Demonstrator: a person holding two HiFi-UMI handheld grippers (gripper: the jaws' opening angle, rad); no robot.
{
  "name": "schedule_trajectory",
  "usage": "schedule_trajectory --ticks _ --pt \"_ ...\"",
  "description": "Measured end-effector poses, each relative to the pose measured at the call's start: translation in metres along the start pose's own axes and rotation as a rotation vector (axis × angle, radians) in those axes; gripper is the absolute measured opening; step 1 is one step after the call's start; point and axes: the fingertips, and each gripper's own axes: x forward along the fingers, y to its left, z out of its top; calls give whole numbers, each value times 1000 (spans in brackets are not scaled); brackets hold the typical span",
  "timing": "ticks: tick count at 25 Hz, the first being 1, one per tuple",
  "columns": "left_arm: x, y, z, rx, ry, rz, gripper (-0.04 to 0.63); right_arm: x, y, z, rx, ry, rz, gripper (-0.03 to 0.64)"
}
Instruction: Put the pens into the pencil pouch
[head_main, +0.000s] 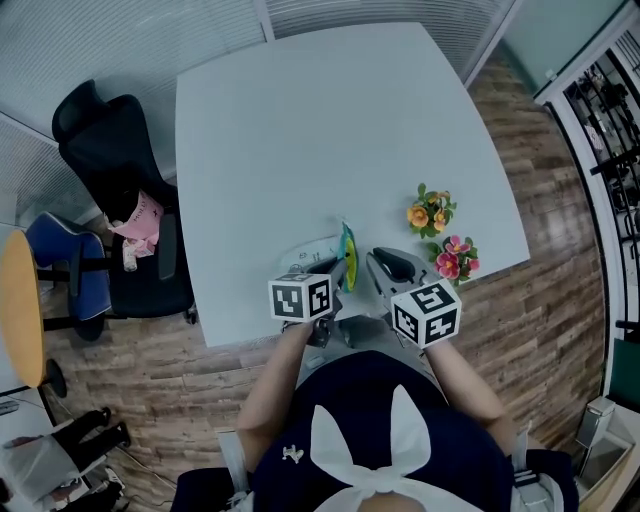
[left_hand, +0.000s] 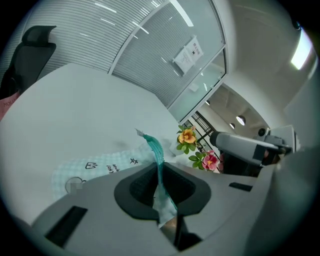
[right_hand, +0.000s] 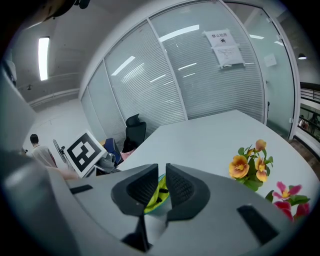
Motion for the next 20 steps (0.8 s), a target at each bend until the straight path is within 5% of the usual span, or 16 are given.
schedule_trajectory --ticks 20 --pt "77 13 -63 38 133 129 47 -34 -41 -29 17 32 -23 54"
